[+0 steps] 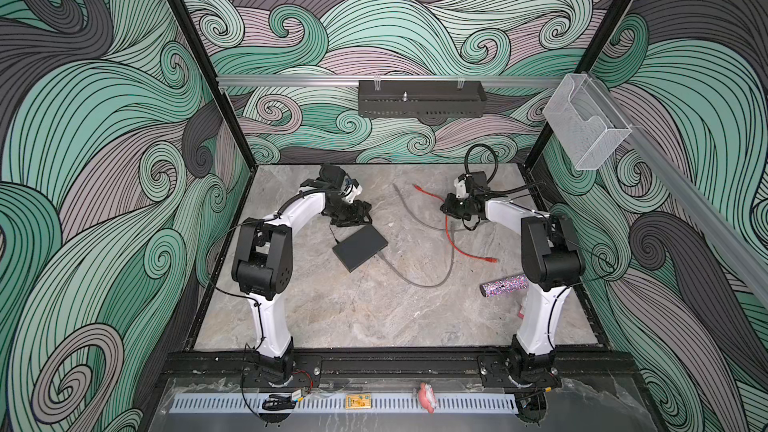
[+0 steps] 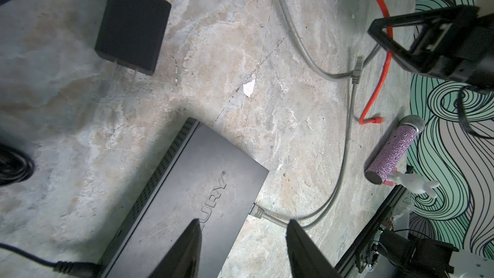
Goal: Insert the plug into the switch port
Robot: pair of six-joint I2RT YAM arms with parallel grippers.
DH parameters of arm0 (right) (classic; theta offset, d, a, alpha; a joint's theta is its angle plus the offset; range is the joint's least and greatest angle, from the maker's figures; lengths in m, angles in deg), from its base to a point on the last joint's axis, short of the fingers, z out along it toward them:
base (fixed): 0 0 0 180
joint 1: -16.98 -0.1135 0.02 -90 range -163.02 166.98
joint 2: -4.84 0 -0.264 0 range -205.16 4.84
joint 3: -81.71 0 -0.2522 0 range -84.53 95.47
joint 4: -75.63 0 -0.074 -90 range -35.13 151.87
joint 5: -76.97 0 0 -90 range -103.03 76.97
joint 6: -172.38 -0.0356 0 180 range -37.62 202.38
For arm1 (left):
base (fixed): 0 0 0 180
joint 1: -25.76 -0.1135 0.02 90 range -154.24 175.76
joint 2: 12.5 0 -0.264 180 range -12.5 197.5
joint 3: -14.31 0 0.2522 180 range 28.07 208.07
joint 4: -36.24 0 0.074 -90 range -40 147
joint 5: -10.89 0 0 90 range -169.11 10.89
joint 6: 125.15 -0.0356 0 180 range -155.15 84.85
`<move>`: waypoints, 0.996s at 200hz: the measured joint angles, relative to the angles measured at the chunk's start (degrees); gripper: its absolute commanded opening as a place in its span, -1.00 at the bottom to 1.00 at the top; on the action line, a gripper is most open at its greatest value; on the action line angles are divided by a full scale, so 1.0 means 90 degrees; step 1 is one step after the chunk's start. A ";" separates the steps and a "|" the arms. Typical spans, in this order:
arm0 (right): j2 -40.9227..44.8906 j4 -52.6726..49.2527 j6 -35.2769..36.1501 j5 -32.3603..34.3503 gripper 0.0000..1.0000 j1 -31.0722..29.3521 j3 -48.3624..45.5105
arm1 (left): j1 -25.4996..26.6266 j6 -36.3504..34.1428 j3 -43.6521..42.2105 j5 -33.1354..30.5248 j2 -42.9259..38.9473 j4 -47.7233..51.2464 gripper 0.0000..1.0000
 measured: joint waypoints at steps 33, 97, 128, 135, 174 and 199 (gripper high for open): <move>0.0821 -0.0153 0.0328 0.0002 -0.75 -0.0126 -0.0124 | 0.0000 0.0000 0.0000 -0.0002 -0.0019 0.0002 0.08; 0.1664 -0.0692 0.0891 0.0284 -0.45 -0.0476 -0.0767 | 0.0000 0.0000 0.0000 0.0000 -0.0092 -0.0002 0.07; 0.1365 -0.0806 0.0998 0.0391 -0.25 -0.0454 -0.0726 | 0.0000 0.0002 -0.0046 0.0000 -0.0151 -0.0024 0.07; 0.1224 -0.0840 0.1003 0.0440 -0.23 -0.0452 -0.0648 | 0.0000 0.0002 -0.0075 -0.0002 -0.0182 -0.0019 0.07; 0.0228 -0.0967 0.1039 0.0777 -0.22 -0.0444 0.0058 | 0.0000 0.0000 -0.0129 -0.0005 -0.0294 -0.0019 0.07; -0.0233 -0.1154 0.1081 0.0942 -0.29 -0.0444 0.0440 | 0.0000 0.0000 -0.0151 -0.0005 -0.0328 -0.0019 0.07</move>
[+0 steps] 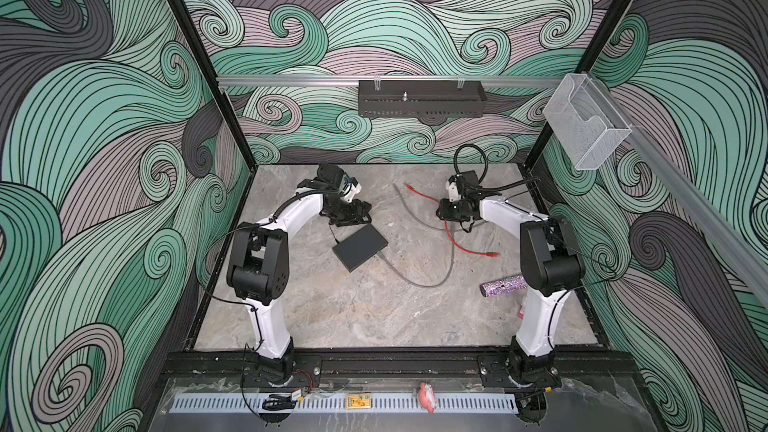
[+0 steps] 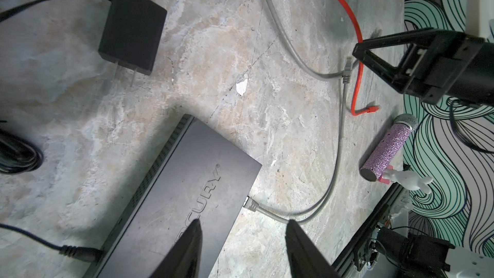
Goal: Insert the plug into the switch port
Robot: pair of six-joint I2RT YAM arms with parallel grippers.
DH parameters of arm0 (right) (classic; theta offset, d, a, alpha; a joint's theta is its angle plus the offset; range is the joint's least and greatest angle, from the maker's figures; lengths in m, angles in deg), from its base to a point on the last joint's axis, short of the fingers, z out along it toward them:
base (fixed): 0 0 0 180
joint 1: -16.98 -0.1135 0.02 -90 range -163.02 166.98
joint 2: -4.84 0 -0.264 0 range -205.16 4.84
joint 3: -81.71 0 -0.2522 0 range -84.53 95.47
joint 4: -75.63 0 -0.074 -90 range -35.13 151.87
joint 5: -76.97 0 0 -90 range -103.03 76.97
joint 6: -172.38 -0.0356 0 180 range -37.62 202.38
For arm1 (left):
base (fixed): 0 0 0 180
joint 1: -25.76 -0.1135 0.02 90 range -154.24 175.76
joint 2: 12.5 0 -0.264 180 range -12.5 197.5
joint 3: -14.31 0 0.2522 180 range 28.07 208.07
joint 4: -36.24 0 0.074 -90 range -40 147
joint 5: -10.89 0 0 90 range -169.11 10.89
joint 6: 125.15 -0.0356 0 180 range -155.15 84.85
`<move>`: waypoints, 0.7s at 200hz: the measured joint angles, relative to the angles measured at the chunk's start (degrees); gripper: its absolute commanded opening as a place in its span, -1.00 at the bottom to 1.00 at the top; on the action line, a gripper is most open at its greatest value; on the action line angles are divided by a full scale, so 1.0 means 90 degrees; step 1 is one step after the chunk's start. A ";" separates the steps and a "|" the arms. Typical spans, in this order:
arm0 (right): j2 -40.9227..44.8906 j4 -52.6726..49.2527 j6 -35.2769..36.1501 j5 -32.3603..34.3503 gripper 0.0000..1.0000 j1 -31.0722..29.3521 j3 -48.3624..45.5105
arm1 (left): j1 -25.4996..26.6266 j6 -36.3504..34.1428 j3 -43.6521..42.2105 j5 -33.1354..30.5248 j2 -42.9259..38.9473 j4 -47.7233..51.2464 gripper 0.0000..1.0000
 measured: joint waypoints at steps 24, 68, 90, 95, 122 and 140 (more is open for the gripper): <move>-0.0311 -0.0114 0.0075 0.0112 -0.46 0.0000 0.0287 | 0.0000 0.0000 -0.0002 0.0000 0.0000 0.0000 0.07; -0.0328 -0.0231 0.0223 0.0104 -0.71 0.0005 0.0321 | 0.0000 -0.0002 -0.0036 -0.0015 0.0000 0.0002 0.07; -0.0148 -0.0262 0.0257 0.0090 -0.79 0.0002 0.0219 | 0.0000 -0.0002 -0.0036 -0.0015 -0.0002 0.0002 0.07; -0.0075 -0.0265 0.0274 0.0090 -0.81 -0.0002 0.0189 | 0.0000 -0.0002 -0.0039 -0.0015 0.0000 0.0002 0.07; 0.0435 -0.0255 0.0311 0.0083 -0.82 -0.0015 -0.0056 | 0.0000 -0.0002 -0.0039 -0.0015 -0.0002 0.0002 0.07; 0.0770 -0.0255 0.0335 0.0087 -0.82 -0.0044 -0.0199 | 0.0000 -0.0002 -0.0041 -0.0015 -0.0002 0.0000 0.07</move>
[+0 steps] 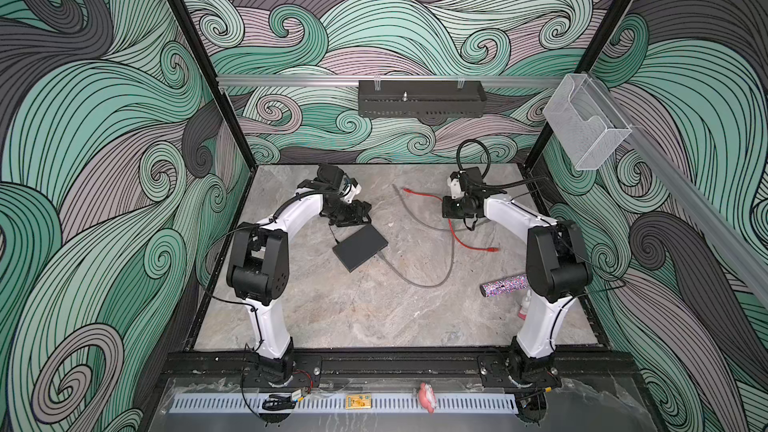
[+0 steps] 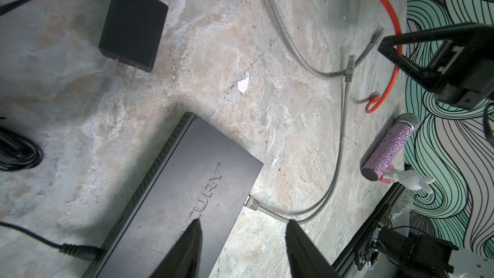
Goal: Insert the plug into the switch port
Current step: 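Lift the red cable with the right gripper and carry it toward the switch box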
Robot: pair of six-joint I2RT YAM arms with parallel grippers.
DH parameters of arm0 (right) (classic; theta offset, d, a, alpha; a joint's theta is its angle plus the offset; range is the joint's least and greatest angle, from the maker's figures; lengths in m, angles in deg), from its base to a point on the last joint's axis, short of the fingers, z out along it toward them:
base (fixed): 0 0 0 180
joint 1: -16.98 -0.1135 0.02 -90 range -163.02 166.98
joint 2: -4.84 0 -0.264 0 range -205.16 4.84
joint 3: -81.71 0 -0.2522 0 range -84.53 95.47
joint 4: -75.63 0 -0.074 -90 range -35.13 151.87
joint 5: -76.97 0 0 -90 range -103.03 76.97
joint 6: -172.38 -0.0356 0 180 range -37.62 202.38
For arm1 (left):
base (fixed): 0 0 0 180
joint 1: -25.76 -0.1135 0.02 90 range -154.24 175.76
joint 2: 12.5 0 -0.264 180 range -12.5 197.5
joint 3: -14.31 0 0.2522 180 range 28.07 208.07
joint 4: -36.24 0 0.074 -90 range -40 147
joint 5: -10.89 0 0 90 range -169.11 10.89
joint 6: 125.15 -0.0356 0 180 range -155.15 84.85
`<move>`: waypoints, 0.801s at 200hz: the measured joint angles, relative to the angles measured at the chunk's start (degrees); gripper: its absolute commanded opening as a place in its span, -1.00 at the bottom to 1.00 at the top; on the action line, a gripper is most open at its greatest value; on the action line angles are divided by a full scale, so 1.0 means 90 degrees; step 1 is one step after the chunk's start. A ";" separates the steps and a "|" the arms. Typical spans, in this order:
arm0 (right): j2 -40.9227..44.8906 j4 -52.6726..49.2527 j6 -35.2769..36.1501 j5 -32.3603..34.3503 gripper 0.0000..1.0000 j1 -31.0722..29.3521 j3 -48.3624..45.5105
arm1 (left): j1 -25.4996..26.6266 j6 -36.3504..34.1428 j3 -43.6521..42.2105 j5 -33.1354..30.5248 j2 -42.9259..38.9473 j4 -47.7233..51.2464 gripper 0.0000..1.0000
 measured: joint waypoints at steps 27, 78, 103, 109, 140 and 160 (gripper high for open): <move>0.0486 -0.0063 0.0063 0.0058 -0.82 -0.0097 -0.0134 | 0.0000 0.0002 0.0000 0.0002 0.0000 0.0000 0.07; 0.1360 -0.0294 0.0223 0.0262 -0.80 -0.0308 -0.0515 | 0.0000 0.0002 0.0000 0.0002 0.0000 0.0002 0.07; 0.1700 -0.0430 0.0291 0.0500 -0.79 -0.0525 -0.0923 | 0.0000 0.0002 0.0000 0.0002 -0.0002 0.0005 0.07; 0.1736 -0.0478 0.0306 0.0559 -0.79 -0.0588 -0.1003 | 0.0000 0.0002 0.0000 0.0002 -0.0005 0.0005 0.07; 0.1897 -0.0619 0.0396 0.0916 -0.78 -0.0940 -0.1603 | 0.0000 0.0002 -0.0002 0.0000 -0.0095 0.0002 0.07; 0.2016 -0.0726 0.0398 0.1032 -0.75 -0.1071 -0.1994 | 0.0000 0.0005 -0.0041 0.0000 -0.0182 0.0002 0.07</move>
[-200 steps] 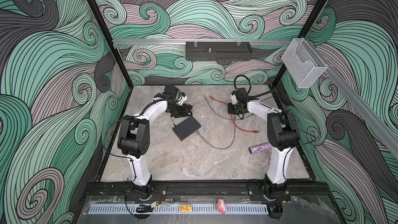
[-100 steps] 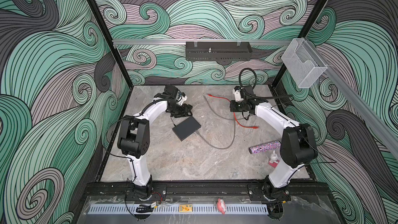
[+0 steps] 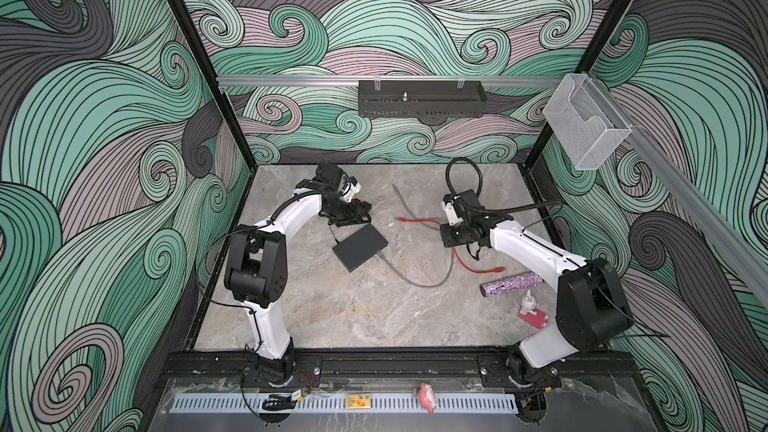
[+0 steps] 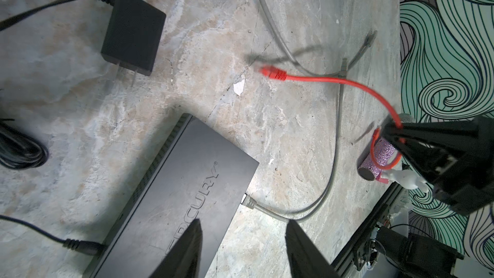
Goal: Insert the plug into the switch port
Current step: 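Lift the red cable with the right gripper and carry it toward the switch box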
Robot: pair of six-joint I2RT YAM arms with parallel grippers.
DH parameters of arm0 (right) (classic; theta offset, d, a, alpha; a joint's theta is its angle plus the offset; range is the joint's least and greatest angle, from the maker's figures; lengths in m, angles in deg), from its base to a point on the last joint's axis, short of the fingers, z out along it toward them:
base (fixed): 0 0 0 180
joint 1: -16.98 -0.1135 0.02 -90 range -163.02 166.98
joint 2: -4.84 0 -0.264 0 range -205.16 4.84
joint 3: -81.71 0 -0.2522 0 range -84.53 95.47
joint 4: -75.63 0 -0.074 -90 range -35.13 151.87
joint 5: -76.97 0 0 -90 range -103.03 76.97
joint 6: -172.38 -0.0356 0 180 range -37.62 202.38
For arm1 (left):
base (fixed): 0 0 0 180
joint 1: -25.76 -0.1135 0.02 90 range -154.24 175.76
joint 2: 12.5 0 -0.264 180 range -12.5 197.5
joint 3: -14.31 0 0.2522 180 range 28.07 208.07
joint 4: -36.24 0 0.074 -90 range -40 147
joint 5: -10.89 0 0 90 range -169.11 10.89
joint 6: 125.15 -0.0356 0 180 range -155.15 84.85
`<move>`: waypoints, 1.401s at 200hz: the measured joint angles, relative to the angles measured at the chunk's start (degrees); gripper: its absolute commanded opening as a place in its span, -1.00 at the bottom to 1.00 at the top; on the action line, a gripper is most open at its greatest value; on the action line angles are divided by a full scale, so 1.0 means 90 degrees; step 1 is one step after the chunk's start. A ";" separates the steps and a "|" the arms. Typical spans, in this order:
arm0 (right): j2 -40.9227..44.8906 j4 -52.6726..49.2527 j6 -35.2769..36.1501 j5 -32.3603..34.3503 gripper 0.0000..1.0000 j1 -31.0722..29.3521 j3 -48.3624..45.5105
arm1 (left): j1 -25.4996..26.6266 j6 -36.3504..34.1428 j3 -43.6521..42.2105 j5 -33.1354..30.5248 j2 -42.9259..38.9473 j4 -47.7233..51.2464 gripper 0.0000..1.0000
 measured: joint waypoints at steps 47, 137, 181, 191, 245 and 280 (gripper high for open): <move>0.0367 -0.0172 -0.0027 0.0151 -0.34 -0.0119 -0.0342 | 0.0000 0.0002 -0.0070 -0.0002 -0.0041 0.0000 0.07; 0.0379 -0.0211 0.0532 -0.0432 -0.28 -0.0148 0.0413 | 0.0024 0.0002 -0.0216 -0.0027 -0.0100 -0.0036 0.07; -0.1008 -0.0175 0.1547 -0.1530 -0.28 -0.0168 0.1639 | 0.0024 0.0029 -0.0342 -0.0019 -0.0112 -0.0119 0.07; -0.1474 -0.0253 0.1753 -0.1763 -0.27 -0.0168 0.1948 | 0.0024 0.0044 -0.0342 -0.0007 -0.0112 -0.0134 0.07; -0.3342 -0.1039 0.2475 -0.2501 -0.24 -0.0126 0.3371 | 0.0027 0.0053 -0.0342 -0.0002 -0.0112 -0.0148 0.07; -0.4027 -0.1717 0.2810 -0.2922 -0.23 0.0063 0.4240 | 0.0027 0.0051 -0.0342 -0.0007 -0.0112 -0.0136 0.07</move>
